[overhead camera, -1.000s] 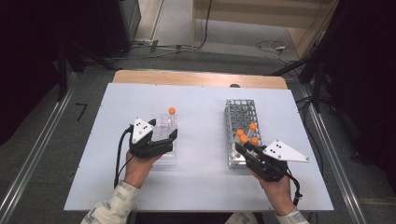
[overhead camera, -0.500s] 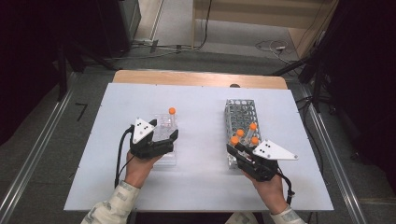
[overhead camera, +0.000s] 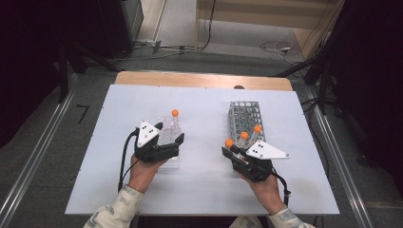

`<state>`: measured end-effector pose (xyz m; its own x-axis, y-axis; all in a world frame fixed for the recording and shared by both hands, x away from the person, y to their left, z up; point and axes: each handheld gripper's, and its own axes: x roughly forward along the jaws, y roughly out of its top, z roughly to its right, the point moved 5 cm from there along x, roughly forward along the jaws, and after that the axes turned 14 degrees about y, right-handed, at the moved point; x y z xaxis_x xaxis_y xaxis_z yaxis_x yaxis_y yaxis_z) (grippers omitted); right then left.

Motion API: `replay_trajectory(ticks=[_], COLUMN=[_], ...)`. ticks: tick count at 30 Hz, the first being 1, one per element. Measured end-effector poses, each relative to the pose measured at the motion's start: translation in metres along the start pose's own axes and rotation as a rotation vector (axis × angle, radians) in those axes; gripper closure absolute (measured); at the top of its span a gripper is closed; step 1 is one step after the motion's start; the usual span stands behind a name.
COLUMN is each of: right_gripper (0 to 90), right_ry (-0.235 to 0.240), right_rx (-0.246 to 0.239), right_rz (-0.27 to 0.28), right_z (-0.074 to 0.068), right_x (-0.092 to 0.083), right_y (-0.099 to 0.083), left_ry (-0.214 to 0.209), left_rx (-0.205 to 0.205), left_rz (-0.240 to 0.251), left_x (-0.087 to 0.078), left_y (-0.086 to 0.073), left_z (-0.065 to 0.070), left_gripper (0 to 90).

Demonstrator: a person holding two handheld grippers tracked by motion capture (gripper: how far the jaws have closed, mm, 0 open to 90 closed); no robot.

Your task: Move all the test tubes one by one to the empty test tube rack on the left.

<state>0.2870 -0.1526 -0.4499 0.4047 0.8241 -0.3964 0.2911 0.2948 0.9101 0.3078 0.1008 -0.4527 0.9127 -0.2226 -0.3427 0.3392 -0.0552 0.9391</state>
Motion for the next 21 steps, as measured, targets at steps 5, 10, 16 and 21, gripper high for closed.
replay_trajectory(ticks=[5,10,16,21], right_gripper=[70.9,70.9,71.0,70.9], right_ry=[0.007,0.017,0.033,0.042], right_rx=[-0.004,-0.011,-0.018,-0.02], right_rz=[-0.012,-0.025,-0.039,-0.052], right_z=[0.0,-0.003,-0.006,-0.007], right_x=[0.008,0.016,0.029,0.038], right_y=[-0.001,-0.001,0.0,-0.001], left_ry=[-0.011,-0.028,-0.052,-0.067], left_rx=[0.004,0.009,0.017,0.023], left_rz=[-0.001,0.001,0.004,0.004], left_x=[-0.001,-0.002,-0.004,-0.006], left_y=[0.001,0.001,0.002,0.003], left_z=[0.002,0.008,0.016,0.02], left_gripper=[17.9,18.0,18.1,18.2])
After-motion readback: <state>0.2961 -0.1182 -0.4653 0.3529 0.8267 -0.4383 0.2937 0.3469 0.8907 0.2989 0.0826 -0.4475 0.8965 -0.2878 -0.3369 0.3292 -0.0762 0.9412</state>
